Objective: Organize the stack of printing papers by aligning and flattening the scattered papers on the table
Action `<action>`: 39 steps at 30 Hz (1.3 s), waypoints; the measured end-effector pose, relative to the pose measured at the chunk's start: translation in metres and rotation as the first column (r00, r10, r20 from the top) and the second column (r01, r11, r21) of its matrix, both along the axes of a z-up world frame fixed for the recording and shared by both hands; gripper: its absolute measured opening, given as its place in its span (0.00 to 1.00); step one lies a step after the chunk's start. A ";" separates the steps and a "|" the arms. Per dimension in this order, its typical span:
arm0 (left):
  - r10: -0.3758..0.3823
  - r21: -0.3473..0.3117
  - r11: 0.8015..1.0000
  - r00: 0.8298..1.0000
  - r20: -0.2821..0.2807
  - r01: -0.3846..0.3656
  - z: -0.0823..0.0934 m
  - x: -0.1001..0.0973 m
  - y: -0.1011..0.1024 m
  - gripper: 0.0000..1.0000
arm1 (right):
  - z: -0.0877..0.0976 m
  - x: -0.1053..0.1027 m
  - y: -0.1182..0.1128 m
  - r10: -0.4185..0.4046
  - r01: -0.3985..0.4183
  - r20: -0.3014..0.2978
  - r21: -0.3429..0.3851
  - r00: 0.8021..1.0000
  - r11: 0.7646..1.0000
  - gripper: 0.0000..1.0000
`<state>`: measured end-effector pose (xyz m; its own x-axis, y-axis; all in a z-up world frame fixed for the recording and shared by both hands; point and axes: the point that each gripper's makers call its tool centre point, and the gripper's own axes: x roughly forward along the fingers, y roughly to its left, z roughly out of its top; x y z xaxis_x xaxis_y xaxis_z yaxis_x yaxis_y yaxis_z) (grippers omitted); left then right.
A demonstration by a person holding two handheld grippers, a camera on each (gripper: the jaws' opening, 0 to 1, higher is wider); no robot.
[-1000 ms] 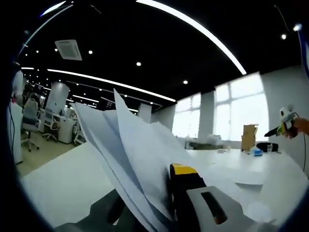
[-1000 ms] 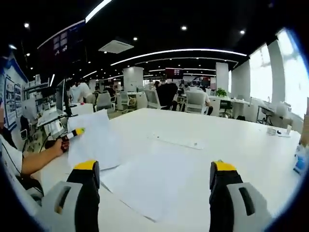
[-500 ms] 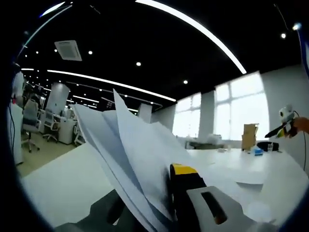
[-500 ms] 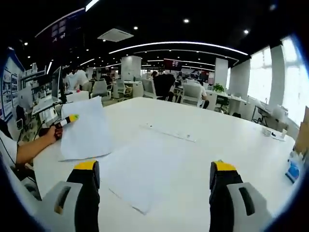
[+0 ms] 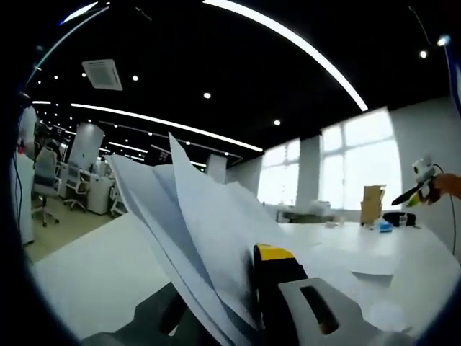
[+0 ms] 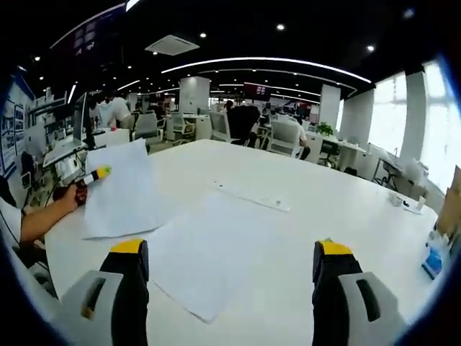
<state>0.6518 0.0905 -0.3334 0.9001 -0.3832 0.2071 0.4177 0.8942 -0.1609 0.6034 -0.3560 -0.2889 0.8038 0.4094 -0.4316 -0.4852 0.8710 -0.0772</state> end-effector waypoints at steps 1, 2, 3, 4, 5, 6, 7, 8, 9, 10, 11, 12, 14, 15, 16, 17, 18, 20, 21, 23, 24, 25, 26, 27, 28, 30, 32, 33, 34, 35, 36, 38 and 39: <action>0.000 0.000 1.000 1.000 -0.001 0.000 0.000 0.000 0.000 0.11 | 0.000 0.001 0.000 0.002 -0.002 0.000 -0.003 1.000 1.000 0.90; 0.000 0.000 1.000 1.000 -0.002 0.000 0.000 0.001 0.001 0.11 | 0.000 0.001 0.001 0.004 -0.004 0.000 -0.004 1.000 1.000 0.90; -0.001 -0.002 1.000 1.000 -0.003 0.001 -0.001 0.001 0.001 0.11 | 0.000 0.003 0.001 0.004 -0.004 -0.001 -0.005 1.000 1.000 0.90; 0.000 -0.003 1.000 1.000 -0.004 0.000 -0.001 0.001 0.001 0.11 | 0.000 0.003 0.001 0.005 -0.005 -0.003 -0.006 1.000 1.000 0.90; 0.001 -0.002 1.000 1.000 -0.005 -0.001 -0.001 0.001 0.002 0.11 | 0.000 0.005 0.000 0.006 -0.006 -0.006 -0.009 1.000 1.000 0.90; 0.001 -0.001 1.000 1.000 -0.004 -0.001 -0.001 0.001 0.002 0.11 | -0.001 0.005 0.000 0.002 -0.002 -0.009 -0.011 1.000 1.000 0.90; 0.000 -0.002 1.000 1.000 -0.004 0.000 -0.001 0.002 0.002 0.11 | -0.001 0.005 0.000 0.001 -0.001 -0.010 -0.011 1.000 1.000 0.90; -0.001 -0.004 1.000 1.000 -0.004 0.001 -0.001 0.002 0.002 0.11 | -0.002 0.007 0.000 0.001 -0.001 -0.016 -0.012 1.000 1.000 0.89; -0.001 -0.005 1.000 1.000 -0.005 0.001 -0.001 0.002 0.003 0.11 | -0.002 0.009 0.000 -0.001 0.000 -0.020 -0.016 1.000 1.000 0.89; -0.001 -0.005 1.000 1.000 -0.006 0.001 -0.002 0.003 0.003 0.11 | -0.002 0.009 0.000 -0.001 0.000 -0.019 -0.018 1.000 1.000 0.89; -0.001 -0.005 1.000 1.000 -0.005 0.001 -0.002 0.004 0.004 0.11 | -0.002 0.008 0.001 0.001 -0.001 -0.019 -0.020 1.000 1.000 0.89; -0.001 -0.004 1.000 1.000 -0.005 0.001 -0.003 0.005 0.005 0.11 | -0.002 0.009 0.000 0.002 -0.003 -0.021 -0.020 1.000 1.000 0.89; -0.001 -0.004 1.000 1.000 -0.005 0.001 -0.003 0.006 0.006 0.11 | -0.002 0.009 0.001 0.006 -0.007 -0.021 -0.014 1.000 1.000 0.89; -0.001 -0.004 1.000 1.000 -0.005 0.001 -0.004 0.007 0.006 0.11 | -0.003 0.009 0.002 0.007 -0.007 -0.024 -0.012 1.000 1.000 0.89; -0.002 -0.005 1.000 1.000 -0.004 0.002 -0.004 0.007 0.006 0.11 | -0.003 0.009 0.002 0.007 -0.007 -0.025 -0.011 1.000 1.000 0.89; -0.002 -0.005 1.000 1.000 -0.005 0.002 -0.004 0.007 0.006 0.11 | -0.005 0.010 0.002 0.008 -0.009 -0.028 -0.011 1.000 1.000 0.89; -0.002 -0.005 1.000 1.000 -0.005 0.002 -0.004 0.007 0.006 0.11 | -0.006 0.010 0.003 0.009 -0.009 -0.033 -0.011 0.999 1.000 0.89; -0.002 -0.005 1.000 1.000 -0.003 0.002 -0.004 0.007 0.007 0.11 | -0.009 0.010 0.004 0.012 -0.012 -0.041 -0.018 0.999 1.000 0.89; -0.002 -0.005 1.000 1.000 -0.003 0.002 -0.004 0.008 0.007 0.11 | -0.011 0.010 0.003 0.010 -0.011 -0.043 -0.023 0.999 1.000 0.89; 0.000 -0.001 1.000 1.000 0.000 0.000 -0.004 0.007 0.007 0.11 | -0.011 0.009 0.005 0.014 -0.015 -0.041 -0.017 0.999 1.000 0.89; 0.000 0.001 1.000 1.000 0.003 0.000 -0.004 0.007 0.007 0.11 | -0.010 0.009 0.004 0.005 -0.005 -0.041 -0.001 0.999 1.000 0.89; 0.000 0.002 1.000 1.000 0.004 0.000 -0.004 0.007 0.007 0.11 | -0.011 0.009 0.004 0.003 -0.003 -0.042 0.000 0.999 1.000 0.89; 0.001 0.005 1.000 1.000 0.007 -0.001 -0.003 0.008 0.007 0.11 | -0.011 0.009 0.003 0.003 -0.003 -0.046 -0.001 0.999 1.000 0.89; 0.001 0.008 1.000 1.000 0.011 -0.001 -0.003 0.008 0.006 0.11 | -0.012 0.009 0.002 0.004 -0.005 -0.050 -0.007 0.999 1.000 0.89; -0.003 0.010 1.000 1.000 0.011 0.003 -0.003 0.008 0.006 0.11 | -0.014 0.008 0.002 0.008 -0.009 -0.055 -0.018 0.998 1.000 0.89; -0.004 0.016 1.000 1.000 0.006 0.004 -0.005 0.009 0.005 0.11 | -0.017 0.008 0.002 0.015 -0.017 -0.059 -0.031 0.998 0.999 0.89; -0.005 0.016 1.000 1.000 0.007 0.005 -0.004 0.008 0.005 0.11 | -0.018 0.010 0.001 0.012 -0.014 -0.061 -0.032 0.998 0.999 0.89; -0.006 0.014 1.000 1.000 0.006 0.006 -0.004 0.008 0.005 0.11 | -0.018 0.010 0.001 0.010 -0.012 -0.059 -0.031 0.998 0.999 0.89; -0.007 0.013 1.000 1.000 0.006 0.007 -0.004 0.008 0.005 0.11 | -0.017 0.011 0.000 0.002 -0.004 -0.054 -0.033 0.999 0.999 0.89; -0.007 0.012 1.000 1.000 0.006 0.007 -0.004 0.008 0.005 0.11 | -0.018 0.012 -0.001 -0.001 -0.001 -0.054 -0.040 0.999 0.999 0.90; -0.006 0.013 1.000 1.000 0.007 0.006 -0.004 0.007 0.004 0.11 | -0.019 0.014 -0.002 -0.004 0.002 -0.056 -0.041 0.998 0.999 0.90; -0.006 0.014 1.000 1.000 0.009 0.006 -0.004 0.007 0.004 0.11 | -0.020 0.015 -0.002 -0.007 0.005 -0.059 -0.040 0.998 0.999 0.90; -0.006 0.015 1.000 1.000 0.010 0.006 -0.004 0.007 0.004 0.11 | -0.020 0.015 -0.002 -0.008 0.006 -0.060 -0.039 0.998 0.999 0.90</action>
